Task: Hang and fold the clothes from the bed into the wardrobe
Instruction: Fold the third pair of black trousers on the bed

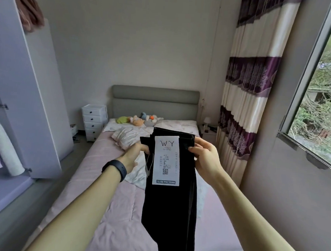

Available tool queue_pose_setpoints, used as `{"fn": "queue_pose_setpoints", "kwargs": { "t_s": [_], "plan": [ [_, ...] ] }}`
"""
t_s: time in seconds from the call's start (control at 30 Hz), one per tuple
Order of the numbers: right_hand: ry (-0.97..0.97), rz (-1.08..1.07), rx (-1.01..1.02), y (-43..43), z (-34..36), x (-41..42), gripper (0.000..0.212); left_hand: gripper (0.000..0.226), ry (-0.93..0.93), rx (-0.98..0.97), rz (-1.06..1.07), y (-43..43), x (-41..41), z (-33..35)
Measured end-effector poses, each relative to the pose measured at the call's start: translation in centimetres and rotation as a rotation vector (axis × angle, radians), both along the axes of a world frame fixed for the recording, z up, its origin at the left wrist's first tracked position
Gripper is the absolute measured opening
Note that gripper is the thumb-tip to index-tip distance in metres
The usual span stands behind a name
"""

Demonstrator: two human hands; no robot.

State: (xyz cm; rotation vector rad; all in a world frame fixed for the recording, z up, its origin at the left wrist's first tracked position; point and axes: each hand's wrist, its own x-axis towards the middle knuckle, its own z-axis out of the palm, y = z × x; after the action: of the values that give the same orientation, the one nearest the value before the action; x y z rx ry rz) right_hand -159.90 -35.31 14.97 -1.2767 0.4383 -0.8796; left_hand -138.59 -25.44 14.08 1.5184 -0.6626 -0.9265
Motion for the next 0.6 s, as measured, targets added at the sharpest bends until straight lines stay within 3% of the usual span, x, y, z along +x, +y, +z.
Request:
{"fn": "queue_pose_setpoints", "kwargs": {
  "t_s": [0.03,0.07,0.17,0.3,0.6],
  "plan": [
    [0.006,0.000,0.007,-0.5,-0.2,0.0,0.043,0.022,-0.006,0.008,-0.032,-0.2,-0.2,0.1],
    [0.011,-0.017,0.016,-1.0,-0.3,-0.1,0.042,0.015,-0.017,-0.011,-0.053,-0.3,-0.1,0.0],
    [0.074,-0.157,-0.013,-2.6,-0.9,-0.1,0.039,0.041,-0.060,-0.096,-0.107,-0.9,0.6,-0.4],
    [0.224,-0.315,-0.231,-4.3,-1.6,0.1,0.038,0.031,-0.276,-0.134,-0.122,-1.5,0.3,-0.3],
    [0.207,-0.383,-0.328,-8.7,2.6,4.7,0.035,0.031,-0.557,-0.244,0.095,-4.5,2.9,4.0]
  ]
}}
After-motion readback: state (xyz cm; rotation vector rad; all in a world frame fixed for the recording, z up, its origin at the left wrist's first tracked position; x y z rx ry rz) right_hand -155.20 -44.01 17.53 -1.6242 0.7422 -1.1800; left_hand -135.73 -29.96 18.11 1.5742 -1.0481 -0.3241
